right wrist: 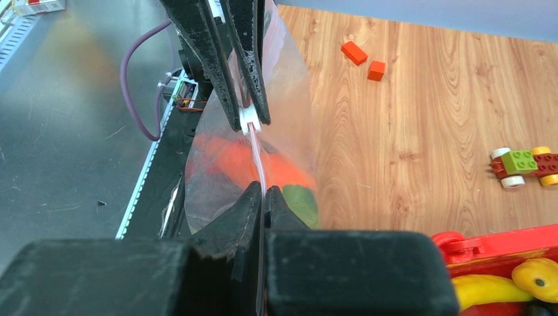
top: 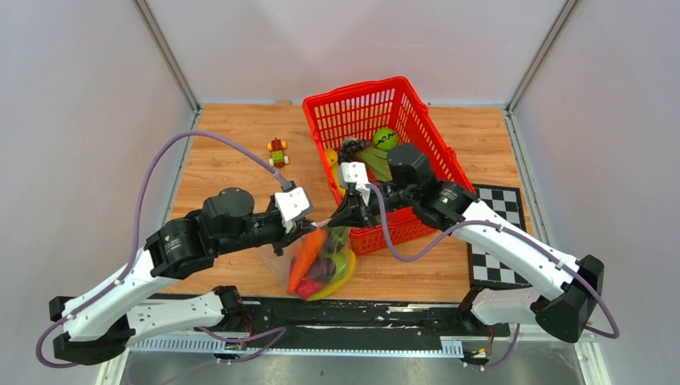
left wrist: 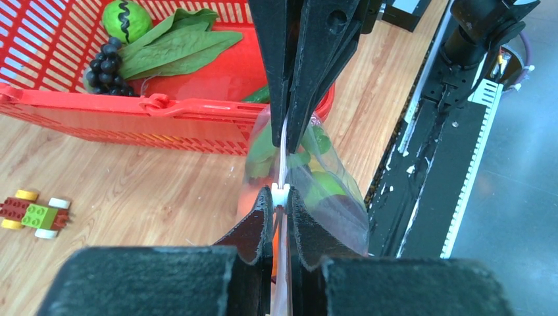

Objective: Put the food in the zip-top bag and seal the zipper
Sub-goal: Zip the zipper food storage bag at the center of the board, then place the zipper food storage bag at the center of the board, then move the bin to the center of the board, then move the zipper food storage bag to the center of the board.

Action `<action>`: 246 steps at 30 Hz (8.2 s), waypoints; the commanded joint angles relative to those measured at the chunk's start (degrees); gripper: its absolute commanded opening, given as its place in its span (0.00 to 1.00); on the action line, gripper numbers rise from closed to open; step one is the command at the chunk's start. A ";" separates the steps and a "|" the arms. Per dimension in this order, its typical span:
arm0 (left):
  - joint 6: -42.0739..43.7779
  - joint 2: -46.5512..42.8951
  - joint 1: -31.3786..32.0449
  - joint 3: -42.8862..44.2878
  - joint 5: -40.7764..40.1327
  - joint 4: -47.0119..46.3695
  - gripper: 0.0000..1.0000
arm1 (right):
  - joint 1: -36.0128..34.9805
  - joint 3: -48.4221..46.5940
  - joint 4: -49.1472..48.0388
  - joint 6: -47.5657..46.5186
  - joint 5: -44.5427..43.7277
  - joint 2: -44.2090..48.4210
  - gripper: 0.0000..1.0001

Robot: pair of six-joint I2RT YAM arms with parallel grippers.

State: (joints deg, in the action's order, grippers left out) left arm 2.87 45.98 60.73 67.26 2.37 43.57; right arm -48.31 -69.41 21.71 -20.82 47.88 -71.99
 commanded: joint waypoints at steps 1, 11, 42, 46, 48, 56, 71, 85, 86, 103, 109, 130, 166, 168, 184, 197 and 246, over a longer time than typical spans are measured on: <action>-0.33 -2.89 0.00 0.42 -1.97 -2.38 0.00 | 0.24 1.35 -3.47 0.71 -3.75 3.45 0.00; -1.40 -4.61 -0.05 0.32 -7.95 2.84 0.00 | 0.31 5.31 -8.57 4.69 -11.83 6.40 0.00; -14.17 -12.21 -0.06 0.69 -42.25 18.80 0.03 | 0.41 9.76 -16.56 11.62 -19.92 9.65 0.00; -13.53 -12.07 -0.01 1.17 -42.08 19.81 0.06 | 0.38 9.10 -17.04 12.19 -18.01 8.62 0.00; -12.96 -12.00 0.00 1.03 -41.36 19.34 0.07 | 0.40 8.81 -17.31 12.41 -17.09 8.09 0.00; -11.96 -12.42 -0.01 0.69 -38.00 15.13 0.31 | 0.35 7.31 -18.62 14.28 -13.69 5.29 0.00; -14.00 -20.88 0.00 0.77 -40.53 2.87 0.93 | 0.34 -2.47 -18.87 16.58 -9.09 -4.27 0.00; -15.27 -19.60 -0.01 1.28 -40.63 1.69 1.00 | 0.34 -29.35 -10.51 8.81 -12.40 -22.40 0.00; -15.24 -19.65 -0.04 1.33 -40.46 1.38 1.00 | 0.33 -31.15 -9.73 7.95 -13.03 -23.58 0.00; -15.38 -20.59 0.00 0.40 -39.83 -0.22 1.00 | -7.05 -10.92 -0.73 0.39 -0.72 -16.95 0.31; -15.35 -19.21 -0.01 1.05 -38.67 -0.33 1.00 | -7.41 -9.04 -6.05 6.42 1.89 -11.20 0.74; -16.28 -18.38 0.00 1.17 -38.57 1.67 1.00 | -7.41 -12.03 3.15 19.40 -36.26 -20.59 0.60; -29.40 -6.03 -12.06 -10.20 -39.46 7.68 1.00 | -20.33 13.90 -13.50 29.46 -41.05 -5.62 0.71; -29.06 -4.99 -15.95 -11.44 -35.56 6.39 1.00 | -22.36 17.22 -15.93 31.99 -44.22 -4.51 0.71; -35.09 -4.14 -39.17 -26.50 -15.68 -2.48 1.00 | -25.03 22.63 -22.48 43.15 -54.96 -14.32 0.71; -37.67 -3.46 -39.37 -32.73 -9.41 -9.16 1.00 | -20.56 15.91 -23.17 41.86 -55.42 -22.44 0.73; -41.50 -16.69 -39.37 -36.72 -0.44 -10.23 1.00 | -19.57 14.62 -13.41 35.33 -32.81 -17.97 0.71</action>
State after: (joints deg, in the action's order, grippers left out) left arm -35.70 28.53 21.28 33.95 -4.69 37.85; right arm -68.53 -55.90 13.58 11.18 17.87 -88.09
